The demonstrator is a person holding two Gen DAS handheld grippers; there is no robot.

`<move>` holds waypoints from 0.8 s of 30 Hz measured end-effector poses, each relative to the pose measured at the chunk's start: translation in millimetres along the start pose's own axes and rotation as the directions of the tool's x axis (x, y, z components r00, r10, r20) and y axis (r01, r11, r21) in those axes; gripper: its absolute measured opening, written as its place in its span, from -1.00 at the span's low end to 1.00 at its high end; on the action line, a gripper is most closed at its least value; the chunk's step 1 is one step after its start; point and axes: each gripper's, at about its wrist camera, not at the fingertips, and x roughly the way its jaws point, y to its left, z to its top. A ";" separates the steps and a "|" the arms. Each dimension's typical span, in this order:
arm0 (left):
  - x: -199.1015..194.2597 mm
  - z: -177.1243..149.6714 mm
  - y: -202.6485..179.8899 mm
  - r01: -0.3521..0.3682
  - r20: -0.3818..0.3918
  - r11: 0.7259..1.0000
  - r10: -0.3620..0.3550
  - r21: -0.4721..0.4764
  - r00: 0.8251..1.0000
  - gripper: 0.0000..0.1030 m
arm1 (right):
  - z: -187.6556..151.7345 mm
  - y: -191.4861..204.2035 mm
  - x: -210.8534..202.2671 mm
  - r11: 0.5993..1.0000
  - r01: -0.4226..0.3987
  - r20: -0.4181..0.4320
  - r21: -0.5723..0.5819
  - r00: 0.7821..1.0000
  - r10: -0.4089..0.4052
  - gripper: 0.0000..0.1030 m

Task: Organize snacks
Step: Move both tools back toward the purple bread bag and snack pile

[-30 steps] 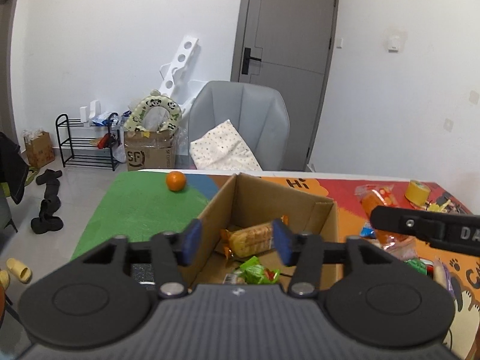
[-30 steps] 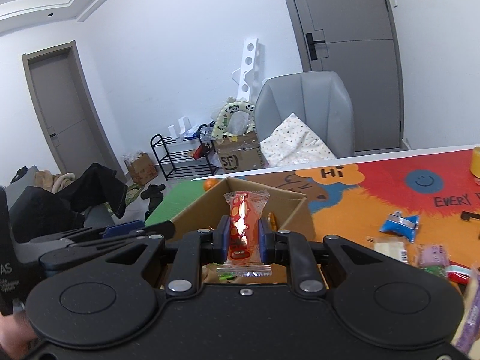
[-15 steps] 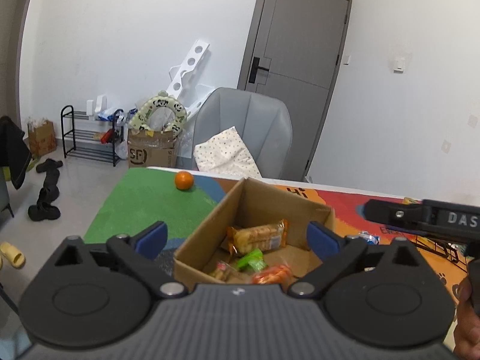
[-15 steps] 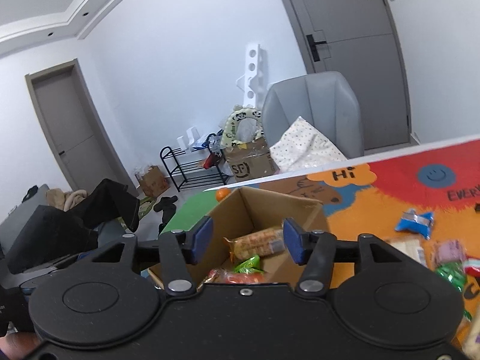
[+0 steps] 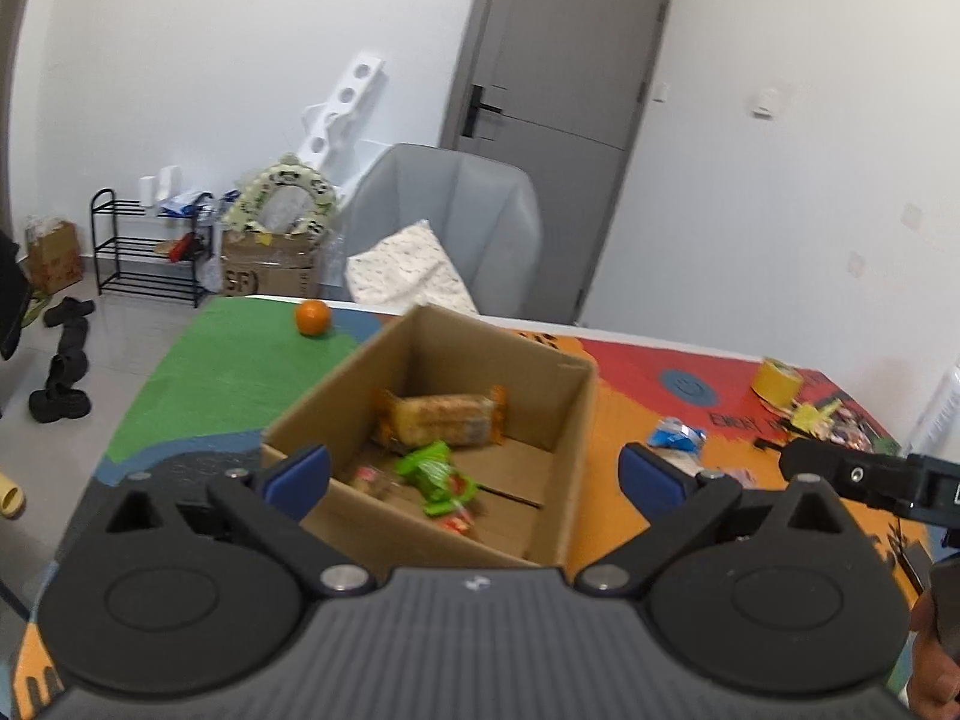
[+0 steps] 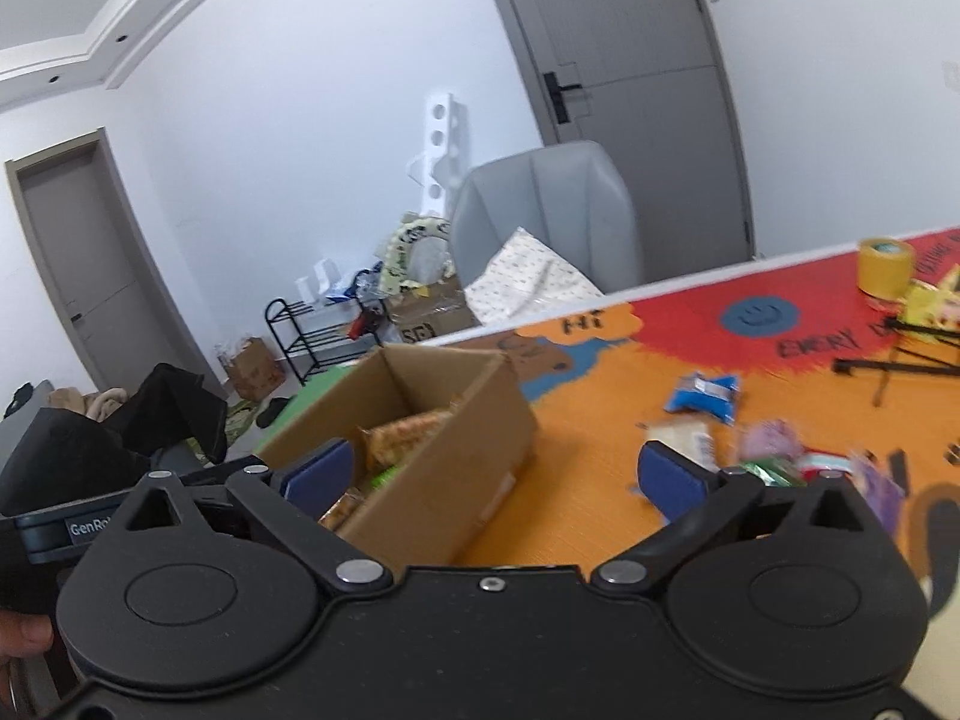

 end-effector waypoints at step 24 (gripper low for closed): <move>10.9 -17.9 -86.9 0.156 -0.063 0.983 -0.150 0.095 0.987 1.00 | -14.2 -82.5 -53.5 0.984 0.155 0.006 0.082 0.988 -0.156 1.00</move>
